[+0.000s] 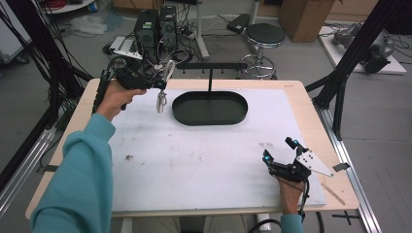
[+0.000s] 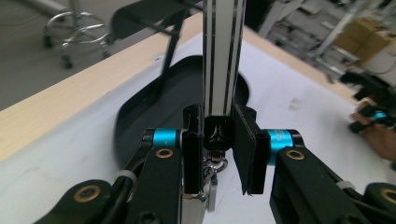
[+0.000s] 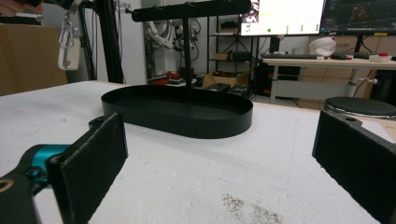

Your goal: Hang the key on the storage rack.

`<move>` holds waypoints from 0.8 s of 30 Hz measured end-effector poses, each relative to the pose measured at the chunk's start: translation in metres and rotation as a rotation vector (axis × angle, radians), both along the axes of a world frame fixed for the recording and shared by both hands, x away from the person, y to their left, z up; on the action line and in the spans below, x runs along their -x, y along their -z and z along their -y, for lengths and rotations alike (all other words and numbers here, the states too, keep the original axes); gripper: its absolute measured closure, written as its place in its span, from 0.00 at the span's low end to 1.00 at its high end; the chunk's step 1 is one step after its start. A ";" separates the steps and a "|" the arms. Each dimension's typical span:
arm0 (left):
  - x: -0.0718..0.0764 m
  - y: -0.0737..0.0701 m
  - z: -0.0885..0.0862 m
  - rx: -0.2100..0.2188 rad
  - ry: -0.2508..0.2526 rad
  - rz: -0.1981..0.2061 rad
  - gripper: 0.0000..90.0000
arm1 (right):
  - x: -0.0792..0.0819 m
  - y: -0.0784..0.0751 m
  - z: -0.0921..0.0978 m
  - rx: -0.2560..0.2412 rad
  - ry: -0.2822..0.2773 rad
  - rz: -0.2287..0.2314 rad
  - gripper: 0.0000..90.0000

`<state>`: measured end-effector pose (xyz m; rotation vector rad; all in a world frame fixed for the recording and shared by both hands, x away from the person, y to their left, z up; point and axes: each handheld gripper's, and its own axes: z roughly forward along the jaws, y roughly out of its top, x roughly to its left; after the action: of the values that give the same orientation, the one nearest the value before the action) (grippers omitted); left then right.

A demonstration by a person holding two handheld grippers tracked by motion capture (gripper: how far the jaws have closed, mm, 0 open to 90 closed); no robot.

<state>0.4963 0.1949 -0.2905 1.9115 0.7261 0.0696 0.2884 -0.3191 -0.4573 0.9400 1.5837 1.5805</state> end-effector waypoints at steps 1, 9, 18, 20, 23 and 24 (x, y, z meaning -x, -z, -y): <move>-0.001 -0.001 0.002 -0.002 0.007 -0.003 0.82 | 0.000 0.000 0.000 -0.001 0.002 -0.002 0.03; -0.012 -0.006 0.026 -0.009 0.044 0.015 0.82 | 0.000 0.000 0.000 -0.004 0.001 -0.001 0.03; -0.020 0.006 0.041 -0.044 0.052 0.005 0.82 | 0.000 0.000 0.000 -0.009 0.000 -0.006 0.03; -0.021 0.008 0.043 -0.044 0.049 0.003 0.82 | 0.000 0.000 0.000 -0.011 0.000 -0.008 0.03; -0.023 0.012 0.044 -0.045 0.049 -0.001 0.82 | 0.000 0.000 0.000 -0.011 0.000 -0.008 0.03; -0.024 0.013 0.044 -0.045 0.046 -0.005 0.82 | 0.000 0.000 0.000 -0.013 0.000 -0.009 0.03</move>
<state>0.5199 0.1506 -0.3032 1.9709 0.6892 0.0524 0.2882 -0.3189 -0.4574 0.9550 1.5810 1.5909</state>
